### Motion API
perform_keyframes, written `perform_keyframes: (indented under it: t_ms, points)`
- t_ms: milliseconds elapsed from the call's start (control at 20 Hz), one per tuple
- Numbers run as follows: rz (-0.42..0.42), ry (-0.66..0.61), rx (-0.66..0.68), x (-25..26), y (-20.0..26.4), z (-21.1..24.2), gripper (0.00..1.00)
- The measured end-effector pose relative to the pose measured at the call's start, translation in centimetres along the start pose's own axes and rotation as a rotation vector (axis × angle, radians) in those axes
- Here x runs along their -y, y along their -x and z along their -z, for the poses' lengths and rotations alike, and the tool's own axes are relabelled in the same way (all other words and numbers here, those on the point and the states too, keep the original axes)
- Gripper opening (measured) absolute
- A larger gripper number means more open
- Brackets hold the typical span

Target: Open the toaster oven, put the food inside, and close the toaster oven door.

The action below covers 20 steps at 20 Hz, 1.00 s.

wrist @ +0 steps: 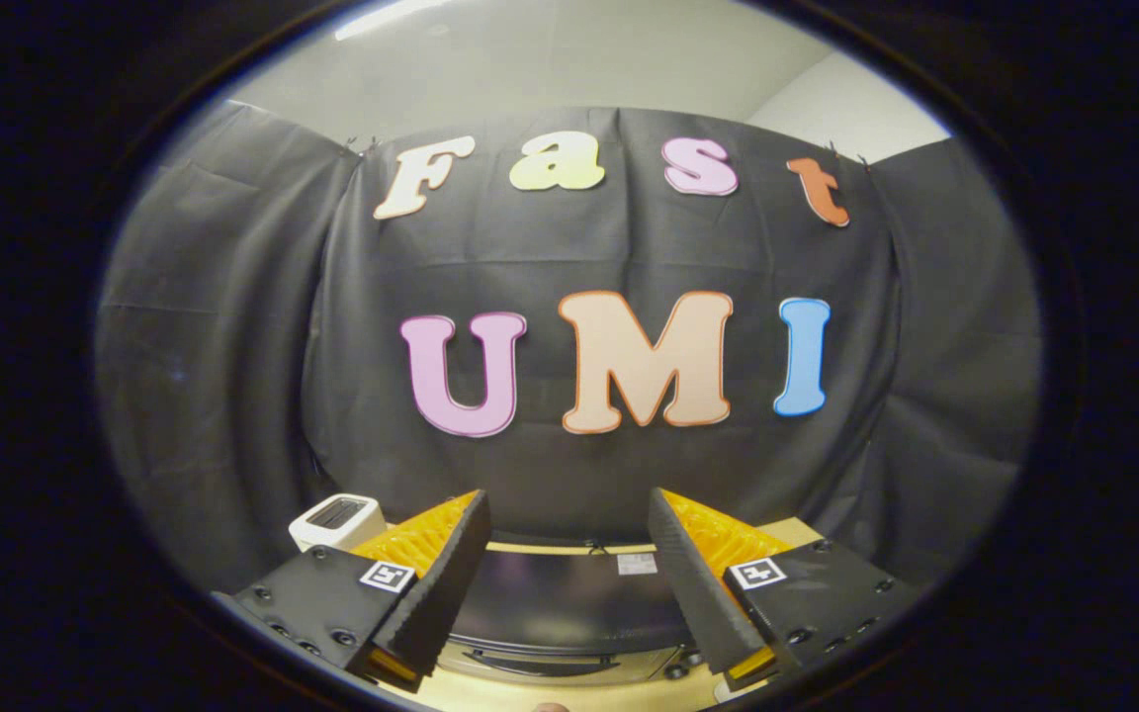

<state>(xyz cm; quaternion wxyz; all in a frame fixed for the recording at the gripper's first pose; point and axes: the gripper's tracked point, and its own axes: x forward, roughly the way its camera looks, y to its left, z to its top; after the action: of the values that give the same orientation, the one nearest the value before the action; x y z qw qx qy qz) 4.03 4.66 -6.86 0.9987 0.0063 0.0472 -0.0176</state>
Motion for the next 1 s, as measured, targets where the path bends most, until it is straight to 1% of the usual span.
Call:
perform_keyframes:
  t_ms: [350,550,750,950,1000]
  points:
    - [0.031,-0.007,-0.128,-0.5,-1.9,9.3,0.99]
    - [0.036,0.015,-0.202,-1.2,-2.4,13.8,1.0]
    - [0.034,0.027,-0.254,-1.5,-2.4,17.1,1.0]
    - [0.03,0.029,-0.296,-1.7,-1.8,19.2,1.0]
    - [0.033,0.015,-0.276,-1.7,-2.2,19.0,1.0]
